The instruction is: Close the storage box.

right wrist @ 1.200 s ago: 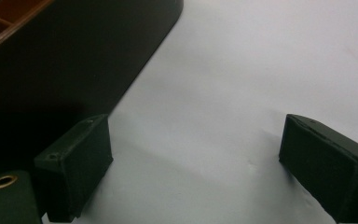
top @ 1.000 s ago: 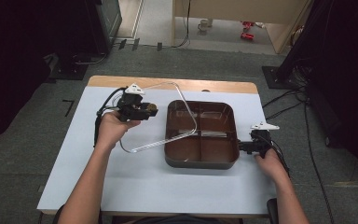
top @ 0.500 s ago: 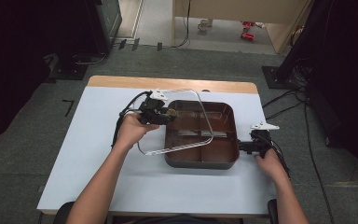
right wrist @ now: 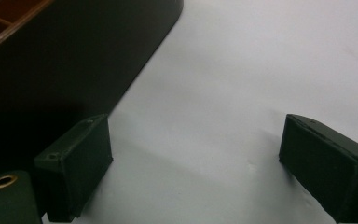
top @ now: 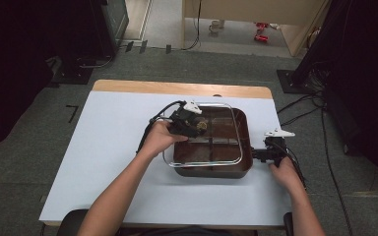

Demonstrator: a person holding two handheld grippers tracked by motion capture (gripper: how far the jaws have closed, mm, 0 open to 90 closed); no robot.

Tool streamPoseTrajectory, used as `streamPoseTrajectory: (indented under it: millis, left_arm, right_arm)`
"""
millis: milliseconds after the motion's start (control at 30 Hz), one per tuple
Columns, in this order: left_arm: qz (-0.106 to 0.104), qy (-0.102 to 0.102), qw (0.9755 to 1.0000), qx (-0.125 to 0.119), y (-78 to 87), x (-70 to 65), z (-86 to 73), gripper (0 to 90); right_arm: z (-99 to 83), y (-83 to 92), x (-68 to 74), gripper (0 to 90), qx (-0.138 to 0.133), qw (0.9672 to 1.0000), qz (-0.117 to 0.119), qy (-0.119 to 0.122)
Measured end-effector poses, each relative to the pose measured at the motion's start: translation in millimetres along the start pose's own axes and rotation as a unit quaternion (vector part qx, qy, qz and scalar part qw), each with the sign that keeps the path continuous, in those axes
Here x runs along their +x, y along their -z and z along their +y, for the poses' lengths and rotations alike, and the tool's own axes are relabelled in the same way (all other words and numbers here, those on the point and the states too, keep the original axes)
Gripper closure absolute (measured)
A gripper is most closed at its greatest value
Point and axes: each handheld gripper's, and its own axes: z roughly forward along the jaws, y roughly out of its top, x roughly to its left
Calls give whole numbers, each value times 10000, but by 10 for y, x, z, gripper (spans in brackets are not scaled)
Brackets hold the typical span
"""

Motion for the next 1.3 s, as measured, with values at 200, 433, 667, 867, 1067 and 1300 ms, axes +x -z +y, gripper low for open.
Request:
streamPoseTrajectory:
  millis: [200, 433, 667, 867, 1067, 1300]
  left_arm:
    - [-74, -195, 9997, 88, -174, -64, 68, 594]
    - [-165, -291, 9994, 127, -307, -83, 74, 593]
    - [-233, -104, 9995, 203, -375, -109, 95, 589]
    - [-386, 63, 9990, 227, -374, -90, 80, 482]
    - [-420, 150, 9986, 275, -338, -80, 76, 396]
    - [-361, 285, 9989, 75, -226, -65, 86, 344]
  right_arm:
    - [-1, 0, 0, 88, -5, 10000, -1, -2]
    - [0, 0, -1, 87, -1, 10000, 1, 10]
    - [-1, 1, -1, 88, 1, 10000, 3, 0]
    - [-1, 0, -2, 88, -2, 10000, 3, 9]
    - [-1, 1, -2, 87, -2, 10000, 2, 9]
    - [-1, 1, -1, 88, -1, 10000, 2, 0]
